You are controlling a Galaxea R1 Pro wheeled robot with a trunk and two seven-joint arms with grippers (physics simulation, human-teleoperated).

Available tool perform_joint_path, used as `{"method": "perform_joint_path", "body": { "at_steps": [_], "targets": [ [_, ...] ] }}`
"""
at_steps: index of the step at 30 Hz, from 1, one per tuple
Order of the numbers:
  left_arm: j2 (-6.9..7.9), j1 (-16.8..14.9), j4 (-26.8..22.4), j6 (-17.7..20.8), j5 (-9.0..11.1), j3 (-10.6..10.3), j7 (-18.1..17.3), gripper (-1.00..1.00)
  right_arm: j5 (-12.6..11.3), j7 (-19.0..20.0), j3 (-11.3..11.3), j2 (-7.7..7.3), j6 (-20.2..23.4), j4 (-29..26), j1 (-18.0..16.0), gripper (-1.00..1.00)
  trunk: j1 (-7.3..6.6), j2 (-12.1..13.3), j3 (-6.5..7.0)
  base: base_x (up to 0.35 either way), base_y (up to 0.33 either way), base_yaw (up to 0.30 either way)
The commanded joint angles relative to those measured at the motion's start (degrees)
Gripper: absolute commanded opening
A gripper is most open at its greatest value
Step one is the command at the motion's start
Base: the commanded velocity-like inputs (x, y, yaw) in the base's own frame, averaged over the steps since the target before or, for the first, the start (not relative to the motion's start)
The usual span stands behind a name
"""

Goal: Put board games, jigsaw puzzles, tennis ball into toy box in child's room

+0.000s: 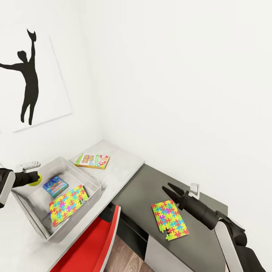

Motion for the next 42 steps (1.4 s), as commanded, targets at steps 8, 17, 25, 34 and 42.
{"method": "perform_joint_path", "body": {
  "at_steps": [8,17,25,34,42],
  "targets": [
    [0.05,-0.1,0.2,0.3,-0.1,0.0,0.1,-1.0,-0.4,-0.1,0.0,0.07,0.4,0.0,0.0,1.0,0.03,-0.1,-0.12,0.0,0.0,0.0],
    [0.08,-0.1,0.2,0.3,-0.1,0.0,0.1,1.0,-0.3,-0.1,0.1,0.08,0.5,0.0,0.0,1.0,0.03,-0.1,-0.12,0.0,0.0,0.0],
    [0.12,-0.1,0.2,0.3,-0.2,0.0,0.0,1.0,-0.3,-0.1,0.1,0.08,0.5,0.0,0.0,1.0,0.03,-0.1,-0.12,0.0,0.0,0.0],
    [0.51,-0.1,-1.6,0.9,0.4,0.1,-1.1,1.0,-0.3,-0.1,0.1,0.08,0.5,0.0,0.0,1.0,0.03,-0.1,-0.12,0.0,0.0,0.0],
    [2.63,-0.1,-6.6,4.6,0.9,0.7,-22.4,1.0,-0.4,-0.1,-0.1,-0.11,0.4,0.0,0.0,1.0,0.03,-0.1,-0.12,0.0,0.0,0.0]
  ]
}}
